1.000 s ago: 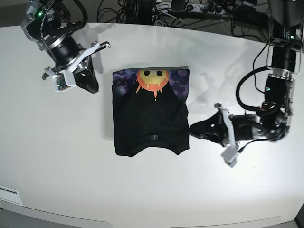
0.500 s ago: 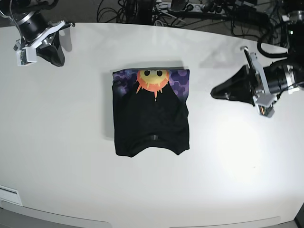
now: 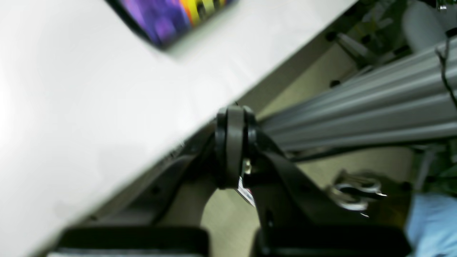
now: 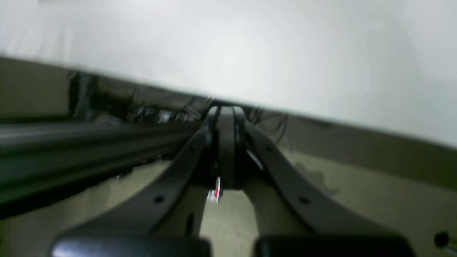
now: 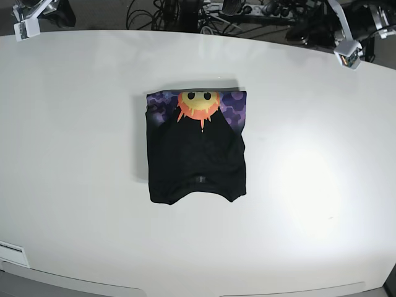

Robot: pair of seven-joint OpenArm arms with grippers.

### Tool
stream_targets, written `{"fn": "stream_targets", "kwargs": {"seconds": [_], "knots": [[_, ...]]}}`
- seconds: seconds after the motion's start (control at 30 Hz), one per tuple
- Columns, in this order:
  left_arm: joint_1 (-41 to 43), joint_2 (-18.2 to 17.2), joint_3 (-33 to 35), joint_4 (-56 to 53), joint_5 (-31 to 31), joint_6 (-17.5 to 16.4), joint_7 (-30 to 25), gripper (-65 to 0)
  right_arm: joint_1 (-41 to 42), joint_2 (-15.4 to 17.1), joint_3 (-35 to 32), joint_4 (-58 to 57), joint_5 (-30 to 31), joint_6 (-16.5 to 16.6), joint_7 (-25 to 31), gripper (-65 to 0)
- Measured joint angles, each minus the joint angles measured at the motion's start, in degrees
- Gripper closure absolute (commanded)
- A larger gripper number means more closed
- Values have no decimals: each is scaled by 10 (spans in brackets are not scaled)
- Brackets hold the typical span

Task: Fold the T-shirt properly

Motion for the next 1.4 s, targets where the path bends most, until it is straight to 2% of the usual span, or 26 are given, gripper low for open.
{"fn": "stream_targets", "kwargs": {"seconds": [0.17,0.23,0.37,0.47,0.63,0.8,0.93,1.07,1.17,1.27,1.33,1.4], "knots": [[66,55,33,-16,38,0,-4,0,-34,0,-10,0,-3,13,1,0],[69,55,74,-51,69,-1,-9,0,-33,0,-33,-48,6,24,11,0],[59,50,153,-174,164,0,-86,0,-25,6,-106,-165,-49,24,17,0],[33,55,216,-291,222,-1,-114,0,-13,26,-169,-247,-108,25,75,0],[-39,55,290,-495,330,0,-217,0,43,53,-251,-368,-226,-1,149,0],[-133,56,341,-701,450,3,-366,0,117,72,-313,-494,-329,-21,246,0],[-217,56,381,-849,568,43,-527,0,182,73,-358,-605,-428,-44,330,0],[-300,57,427,-965,648,60,-657,0,256,72,-404,-735,-507,-96,418,0],[-352,70,455,-1020,688,118,-688,0,313,73,-448,-832,-545,-129,468,0],[-386,98,487,-1052,691,158,-691,0,367,70,-504,-912,-564,-158,508,0],[-399,124,517,-1062,694,186,-691,0,397,60,-541,-949,-582,-194,512,0],[-404,148,547,-1067,695,231,-693,0,421,44,-577,-969,-595,-229,510,0]]}}
